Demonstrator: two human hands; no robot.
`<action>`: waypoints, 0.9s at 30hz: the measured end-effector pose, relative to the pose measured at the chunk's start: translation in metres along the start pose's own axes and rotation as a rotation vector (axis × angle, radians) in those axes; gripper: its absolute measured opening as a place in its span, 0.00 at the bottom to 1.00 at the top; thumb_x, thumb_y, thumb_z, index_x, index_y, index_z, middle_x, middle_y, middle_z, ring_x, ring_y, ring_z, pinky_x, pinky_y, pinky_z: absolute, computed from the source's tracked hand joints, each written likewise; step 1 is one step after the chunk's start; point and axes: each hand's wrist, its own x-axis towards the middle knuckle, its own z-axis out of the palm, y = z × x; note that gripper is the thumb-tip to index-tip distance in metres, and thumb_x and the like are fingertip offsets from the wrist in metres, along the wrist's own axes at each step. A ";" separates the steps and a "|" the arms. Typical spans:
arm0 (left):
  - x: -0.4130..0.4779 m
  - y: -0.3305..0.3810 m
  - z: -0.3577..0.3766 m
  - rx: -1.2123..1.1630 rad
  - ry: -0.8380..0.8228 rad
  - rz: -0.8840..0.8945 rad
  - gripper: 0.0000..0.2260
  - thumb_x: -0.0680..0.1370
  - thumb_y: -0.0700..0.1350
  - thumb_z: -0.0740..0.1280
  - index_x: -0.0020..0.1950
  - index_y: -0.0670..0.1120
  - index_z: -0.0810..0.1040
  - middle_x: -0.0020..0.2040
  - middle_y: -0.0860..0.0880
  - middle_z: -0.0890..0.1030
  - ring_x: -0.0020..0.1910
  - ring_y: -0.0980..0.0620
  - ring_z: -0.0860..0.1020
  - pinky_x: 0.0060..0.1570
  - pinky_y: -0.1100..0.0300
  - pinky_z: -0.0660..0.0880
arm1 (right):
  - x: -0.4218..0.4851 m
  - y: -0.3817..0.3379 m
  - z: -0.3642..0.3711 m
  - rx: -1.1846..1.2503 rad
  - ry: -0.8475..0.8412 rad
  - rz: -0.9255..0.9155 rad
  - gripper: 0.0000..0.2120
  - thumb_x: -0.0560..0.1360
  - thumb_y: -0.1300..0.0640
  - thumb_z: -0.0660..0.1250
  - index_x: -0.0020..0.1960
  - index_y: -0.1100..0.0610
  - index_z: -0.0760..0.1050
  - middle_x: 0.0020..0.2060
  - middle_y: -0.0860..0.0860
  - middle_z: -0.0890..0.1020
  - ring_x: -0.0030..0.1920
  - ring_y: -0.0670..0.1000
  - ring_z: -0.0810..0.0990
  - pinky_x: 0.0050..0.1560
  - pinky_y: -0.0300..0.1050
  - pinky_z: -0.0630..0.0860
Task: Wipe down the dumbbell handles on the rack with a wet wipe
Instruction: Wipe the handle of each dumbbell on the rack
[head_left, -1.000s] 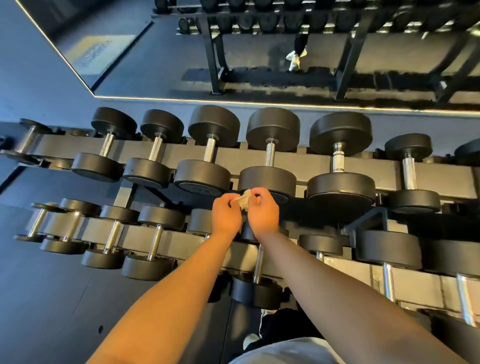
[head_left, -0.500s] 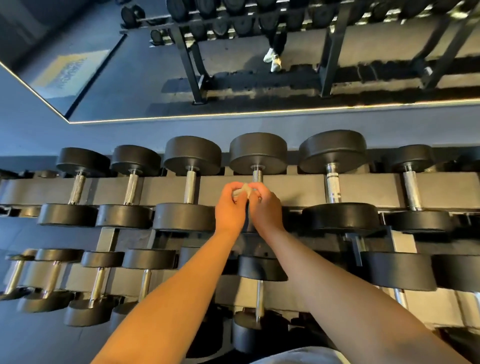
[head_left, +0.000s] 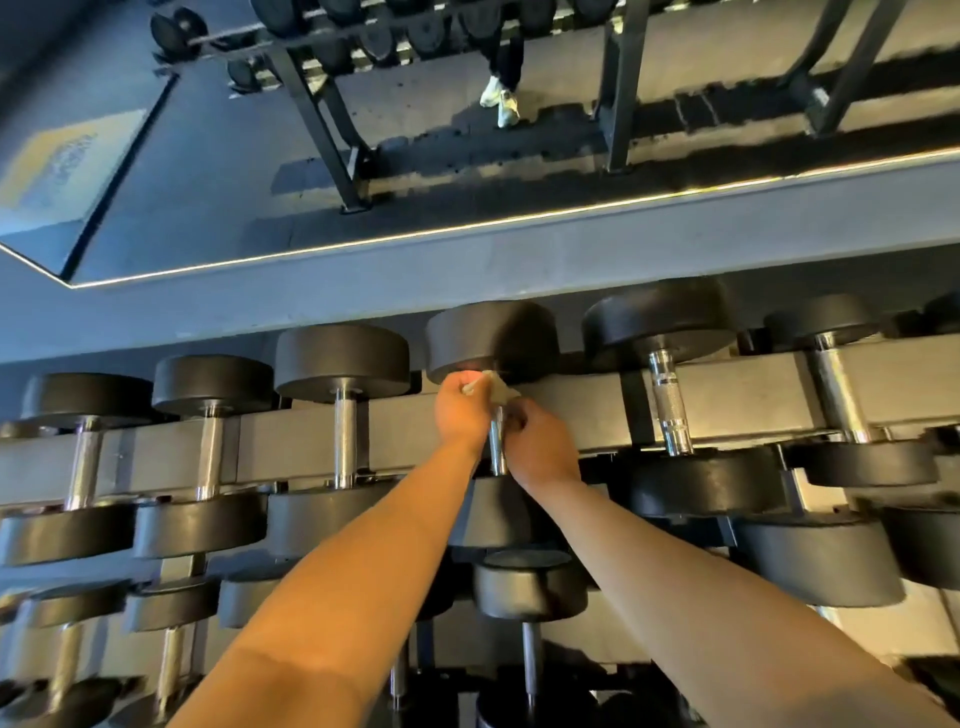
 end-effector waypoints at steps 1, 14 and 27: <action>0.005 -0.003 0.005 0.022 -0.008 0.006 0.10 0.80 0.47 0.68 0.43 0.41 0.80 0.42 0.41 0.81 0.43 0.43 0.80 0.43 0.55 0.72 | 0.004 0.002 0.000 0.004 0.001 0.000 0.10 0.80 0.48 0.59 0.57 0.44 0.76 0.47 0.47 0.83 0.49 0.53 0.82 0.52 0.54 0.81; 0.011 -0.023 0.006 0.223 -0.111 -0.079 0.07 0.77 0.47 0.68 0.41 0.50 0.74 0.45 0.42 0.82 0.47 0.42 0.80 0.49 0.52 0.76 | 0.008 0.002 0.002 -0.020 0.023 0.021 0.07 0.79 0.52 0.62 0.55 0.47 0.78 0.47 0.45 0.83 0.48 0.50 0.81 0.47 0.45 0.78; 0.015 -0.024 0.010 0.221 -0.133 -0.052 0.09 0.79 0.49 0.67 0.53 0.44 0.73 0.49 0.43 0.80 0.50 0.44 0.78 0.48 0.55 0.72 | 0.008 0.003 0.003 0.016 0.053 0.013 0.08 0.80 0.54 0.60 0.54 0.46 0.77 0.44 0.44 0.81 0.45 0.49 0.80 0.48 0.48 0.80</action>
